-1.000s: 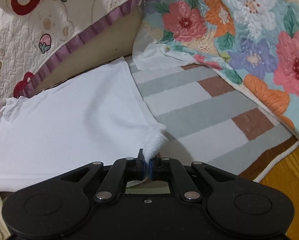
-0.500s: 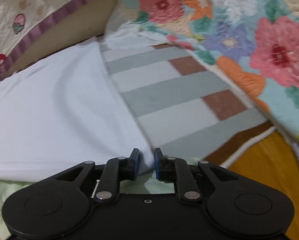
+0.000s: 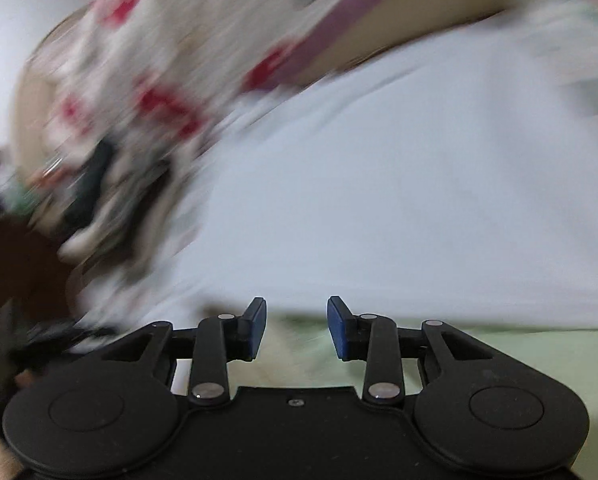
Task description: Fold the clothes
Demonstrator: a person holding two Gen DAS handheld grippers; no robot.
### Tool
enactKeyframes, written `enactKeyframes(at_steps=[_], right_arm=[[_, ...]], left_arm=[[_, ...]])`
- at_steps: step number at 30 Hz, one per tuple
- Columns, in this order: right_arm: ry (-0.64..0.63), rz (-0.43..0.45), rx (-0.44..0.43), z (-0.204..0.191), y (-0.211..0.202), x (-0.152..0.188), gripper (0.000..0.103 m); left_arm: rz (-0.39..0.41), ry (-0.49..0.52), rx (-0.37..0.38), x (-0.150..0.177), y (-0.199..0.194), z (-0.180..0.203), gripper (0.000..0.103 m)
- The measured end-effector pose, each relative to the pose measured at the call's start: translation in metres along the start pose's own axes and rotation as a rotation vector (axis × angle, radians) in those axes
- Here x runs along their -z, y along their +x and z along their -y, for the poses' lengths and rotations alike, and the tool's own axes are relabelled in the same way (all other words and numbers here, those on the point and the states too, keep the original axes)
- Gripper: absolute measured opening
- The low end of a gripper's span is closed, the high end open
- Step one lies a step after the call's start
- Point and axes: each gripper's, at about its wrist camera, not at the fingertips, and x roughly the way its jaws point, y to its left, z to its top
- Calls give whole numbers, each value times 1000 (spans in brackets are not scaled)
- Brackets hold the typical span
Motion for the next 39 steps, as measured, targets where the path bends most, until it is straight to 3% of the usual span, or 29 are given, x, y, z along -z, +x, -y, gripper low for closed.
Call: enactKeyframes(at_steps=[2,5,7,9,11,19,23,28,29,30,31,32,35,39], right_arm=[[-48,-108,-90,-23,29,1,43],[-18,-247,-164,-33,52,3,47],[2,-340,-213,-39,68,5,57],[23,-433,-262,-45,83,6,62],[-6,-454,-242,-49,88,15,62],[40,-465,-246,-48,94,24,67],[-114,-453,-261,-70,90,27,66],[-159,-470,-406,-77,90,31,48],[-173,-478,-426,-77,95,33,42],[-190,-485,-436,-78,99,35,20],[-207,-492,-445,-78,103,37,5],[-221,-472,-467,-82,105,33,5],[-268,-402,-521,-96,108,17,5],[-344,-292,-529,-120,100,-31,5]], left_arm=[[-12,-10,32,8,-3,-1,66],[-24,-11,61,18,-6,0,66],[-23,15,51,23,-4,6,65],[-23,-37,109,23,-2,4,65],[-27,-151,197,21,-1,-8,65],[-55,-117,137,27,14,-3,65],[-103,-124,181,33,23,-1,65],[-109,-118,192,40,26,3,63],[-103,-107,186,41,26,5,57],[-87,-89,183,41,24,8,31],[-68,-70,177,41,20,11,18],[-52,-56,172,39,16,14,10],[-7,-21,159,32,1,24,9],[-47,53,93,5,-16,51,11]])
